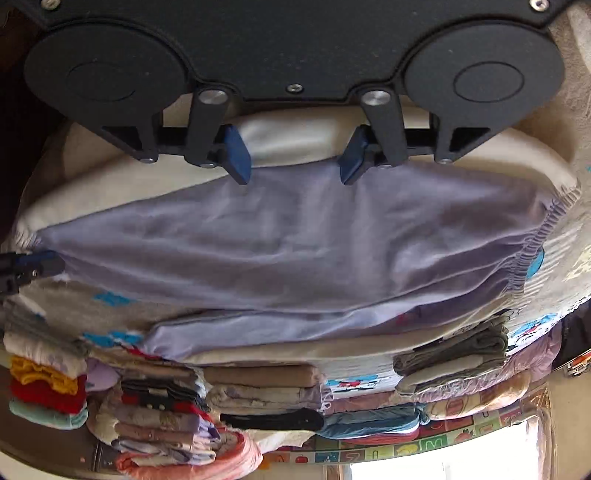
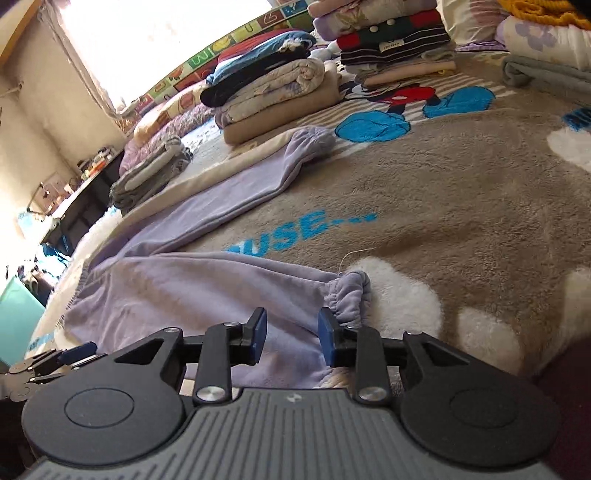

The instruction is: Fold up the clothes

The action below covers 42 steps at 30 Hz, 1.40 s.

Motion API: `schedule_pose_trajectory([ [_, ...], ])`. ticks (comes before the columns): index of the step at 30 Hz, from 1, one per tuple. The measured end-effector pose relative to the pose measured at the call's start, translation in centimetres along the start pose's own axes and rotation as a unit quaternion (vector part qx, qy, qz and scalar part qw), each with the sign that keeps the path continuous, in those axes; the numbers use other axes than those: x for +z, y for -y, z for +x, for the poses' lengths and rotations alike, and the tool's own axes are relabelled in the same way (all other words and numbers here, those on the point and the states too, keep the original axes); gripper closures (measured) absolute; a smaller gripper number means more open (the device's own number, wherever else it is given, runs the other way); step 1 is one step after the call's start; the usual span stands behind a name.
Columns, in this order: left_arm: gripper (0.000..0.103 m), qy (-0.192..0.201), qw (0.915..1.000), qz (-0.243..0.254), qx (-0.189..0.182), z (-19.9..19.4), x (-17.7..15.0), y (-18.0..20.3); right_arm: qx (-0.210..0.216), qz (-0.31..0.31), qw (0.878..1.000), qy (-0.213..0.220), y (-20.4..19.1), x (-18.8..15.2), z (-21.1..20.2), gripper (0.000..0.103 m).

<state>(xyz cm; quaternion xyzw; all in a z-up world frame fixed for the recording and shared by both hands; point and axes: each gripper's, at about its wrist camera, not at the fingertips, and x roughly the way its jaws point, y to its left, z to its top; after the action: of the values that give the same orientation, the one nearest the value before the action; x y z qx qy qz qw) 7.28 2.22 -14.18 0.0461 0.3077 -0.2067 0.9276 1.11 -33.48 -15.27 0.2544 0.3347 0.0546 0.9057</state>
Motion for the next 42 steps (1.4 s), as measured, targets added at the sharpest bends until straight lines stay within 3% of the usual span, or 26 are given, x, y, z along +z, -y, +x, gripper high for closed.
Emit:
schedule_pose_trajectory([
  [3, 0.052, 0.066, 0.9955, -0.068, 0.001, -0.4, 1.7, -2.2, 0.013, -0.051, 0.998, 0.022, -1.4, 0.1, -0.2, 0.068],
  [5, 0.052, 0.087, 0.993, -0.078, 0.017, 0.2, 2.6, -3.0, 0.03, -0.078, 0.996, 0.029, -2.3, 0.2, 0.1, 0.064],
  [9, 0.052, 0.051, 0.9871, -0.148, 0.033, 3.0, 3.7, -5.1, 0.001, -0.078, 0.996, -0.049, -2.3, 0.0, 3.0, 0.064],
  [16, 0.052, 0.061, 0.9599, -0.272, 0.031, 2.9, 5.3, -10.0, 0.033, -0.018, 0.999, -0.036, -1.8, 2.3, 2.1, 0.062],
  [20, 0.052, 0.071, 0.9646, -0.252, 0.036, 3.6, 8.4, -10.5, 0.041, -0.035, 0.998, -0.015, -2.8, 5.6, 3.6, 0.062],
  [23, 0.052, 0.076, 0.9623, -0.255, 0.055, 4.3, 10.7, -12.2, 0.038, -0.048, 0.998, 0.002, -3.3, 8.9, 5.7, 0.062],
  [29, 0.052, 0.042, 0.9657, -0.212, 0.144, 6.1, 13.8, -18.0, 0.011, -0.083, 0.996, 0.008, -3.9, 13.9, 9.9, 0.055],
  [34, 0.052, 0.03, 0.9745, -0.191, 0.115, 6.6, 12.8, -21.0, 0.006, -0.097, 0.995, 0.011, -4.3, 15.6, 11.7, 0.053],
  [38, 0.054, 0.025, 0.9825, -0.168, 0.075, 6.8, 12.3, -20.7, 0.06, -0.17, 0.983, -0.027, -9.3, 14.1, 14.7, 0.058],
  [42, 0.058, 0.004, 0.9899, -0.132, 0.05, 7.4, 11.8, -19.5, 0.107, -0.206, 0.972, -0.043, -14.6, 12.5, 17.7, 0.06],
])
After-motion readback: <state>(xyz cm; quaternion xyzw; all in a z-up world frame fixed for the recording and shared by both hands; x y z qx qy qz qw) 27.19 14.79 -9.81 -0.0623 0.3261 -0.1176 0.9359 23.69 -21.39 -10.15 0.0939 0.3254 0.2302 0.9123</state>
